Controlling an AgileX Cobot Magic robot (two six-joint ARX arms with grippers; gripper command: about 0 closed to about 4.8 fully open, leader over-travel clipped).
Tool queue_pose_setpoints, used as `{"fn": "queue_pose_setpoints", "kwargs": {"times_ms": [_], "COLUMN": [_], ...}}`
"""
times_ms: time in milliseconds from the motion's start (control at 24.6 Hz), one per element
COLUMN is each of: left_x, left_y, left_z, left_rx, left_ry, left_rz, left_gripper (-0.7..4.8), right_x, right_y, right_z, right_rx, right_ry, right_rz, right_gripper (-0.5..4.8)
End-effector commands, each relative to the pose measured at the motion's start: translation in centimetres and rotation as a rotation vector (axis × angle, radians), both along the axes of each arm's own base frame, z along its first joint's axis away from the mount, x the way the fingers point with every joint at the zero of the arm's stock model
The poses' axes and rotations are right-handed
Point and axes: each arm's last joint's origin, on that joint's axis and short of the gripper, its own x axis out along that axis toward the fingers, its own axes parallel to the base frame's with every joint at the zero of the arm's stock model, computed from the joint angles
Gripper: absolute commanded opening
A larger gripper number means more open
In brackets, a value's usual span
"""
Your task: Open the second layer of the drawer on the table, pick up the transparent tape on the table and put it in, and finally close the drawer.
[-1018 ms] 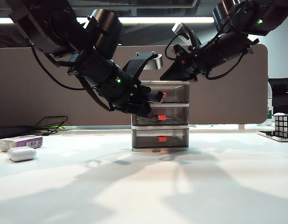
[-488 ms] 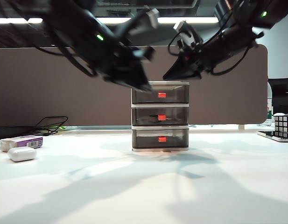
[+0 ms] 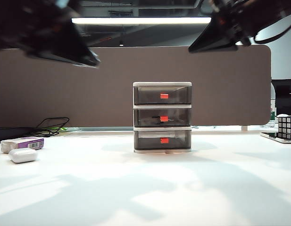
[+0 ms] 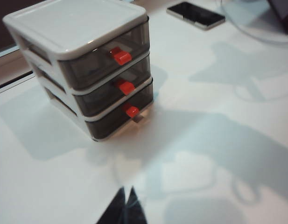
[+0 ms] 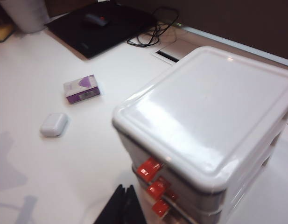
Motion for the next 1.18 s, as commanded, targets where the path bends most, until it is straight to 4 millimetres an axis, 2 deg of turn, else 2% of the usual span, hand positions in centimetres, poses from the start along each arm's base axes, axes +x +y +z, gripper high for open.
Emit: {"fn": "queue_pose_setpoints", "kwargs": {"times_ms": [41, 204, 407, 448, 651, 896, 1181], "left_x": [-2.8, -4.5, -6.1, -6.7, -7.9, -8.6, -8.4], "left_y": [1.6, 2.5, 3.5, 4.1, 6.1, 7.0, 7.0], "left_z": [-1.0, -2.0, -2.4, -2.6, -3.4, -4.4, -5.5], "left_rx": [-0.15, -0.181, -0.225, -0.231, -0.282, -0.361, -0.301], "left_ry": [0.044, 0.017, -0.005, -0.012, -0.039, -0.084, -0.023], "left_rz": [0.006, -0.008, -0.048, -0.04, 0.026, 0.043, 0.062], "left_gripper": [-0.06, -0.06, -0.06, -0.06, -0.06, -0.06, -0.06], "right_x": [-5.3, -9.3, -13.2, -14.6, -17.8, -19.5, -21.1], "right_y": [-1.0, -1.7, -2.8, -3.3, -4.3, -4.9, -5.5], "right_z": [-2.1, -3.8, -5.5, -6.2, -8.5, -10.0, -12.1], "right_rx": [0.071, 0.08, 0.11, 0.125, 0.145, 0.131, 0.124], "right_ry": [-0.019, -0.026, -0.061, -0.072, -0.051, -0.032, -0.016], "right_rz": [-0.059, -0.14, -0.2, -0.237, -0.327, -0.355, -0.401], "right_gripper": [-0.05, -0.05, -0.05, -0.05, -0.05, -0.05, -0.05]}}
